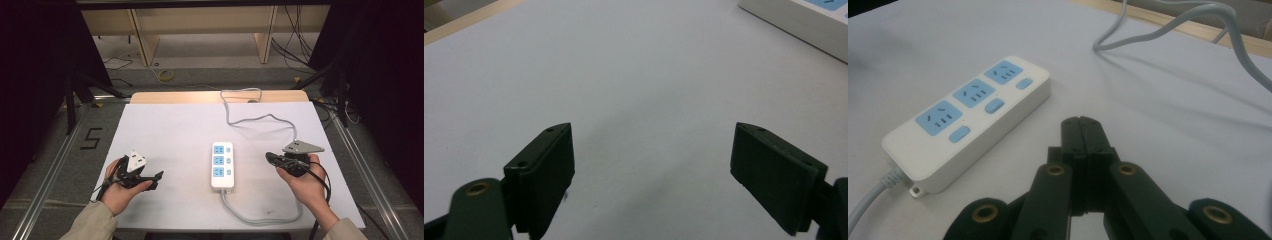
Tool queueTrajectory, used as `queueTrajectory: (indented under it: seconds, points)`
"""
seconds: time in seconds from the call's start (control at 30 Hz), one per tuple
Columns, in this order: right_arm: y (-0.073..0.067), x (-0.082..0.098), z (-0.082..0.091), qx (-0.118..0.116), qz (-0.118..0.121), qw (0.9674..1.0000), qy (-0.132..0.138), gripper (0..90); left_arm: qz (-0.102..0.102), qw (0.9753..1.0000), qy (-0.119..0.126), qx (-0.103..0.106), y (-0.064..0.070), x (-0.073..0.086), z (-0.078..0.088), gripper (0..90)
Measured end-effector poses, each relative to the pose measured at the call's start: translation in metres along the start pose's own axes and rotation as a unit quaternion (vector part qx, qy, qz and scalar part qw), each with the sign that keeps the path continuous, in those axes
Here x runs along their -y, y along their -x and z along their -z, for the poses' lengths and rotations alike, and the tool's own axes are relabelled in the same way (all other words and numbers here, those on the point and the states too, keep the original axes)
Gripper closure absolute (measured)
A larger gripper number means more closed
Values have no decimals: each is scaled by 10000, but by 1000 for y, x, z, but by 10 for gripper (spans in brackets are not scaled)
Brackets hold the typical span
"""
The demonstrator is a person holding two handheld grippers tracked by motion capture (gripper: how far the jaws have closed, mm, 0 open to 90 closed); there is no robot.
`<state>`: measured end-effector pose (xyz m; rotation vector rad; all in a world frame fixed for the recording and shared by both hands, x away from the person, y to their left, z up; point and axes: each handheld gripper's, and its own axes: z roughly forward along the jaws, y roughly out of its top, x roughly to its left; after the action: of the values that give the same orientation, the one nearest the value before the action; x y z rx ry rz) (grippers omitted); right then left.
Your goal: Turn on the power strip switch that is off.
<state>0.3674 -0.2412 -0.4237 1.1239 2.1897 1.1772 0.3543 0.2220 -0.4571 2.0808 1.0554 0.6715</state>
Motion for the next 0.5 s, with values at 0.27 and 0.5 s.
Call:
queueTrajectory:
  seconds: [0.27, 0.5]
  points:
    - [-5, -5, -8, -97, 44, 9999, -38, 900, -24, 10000, -6, 17, 0, 0, 0, 176]
    - [-9, -9, -15, -191, 75, 9998, -73, 900, -22, 10000, 5, 32, 1, 0, 0, 176]
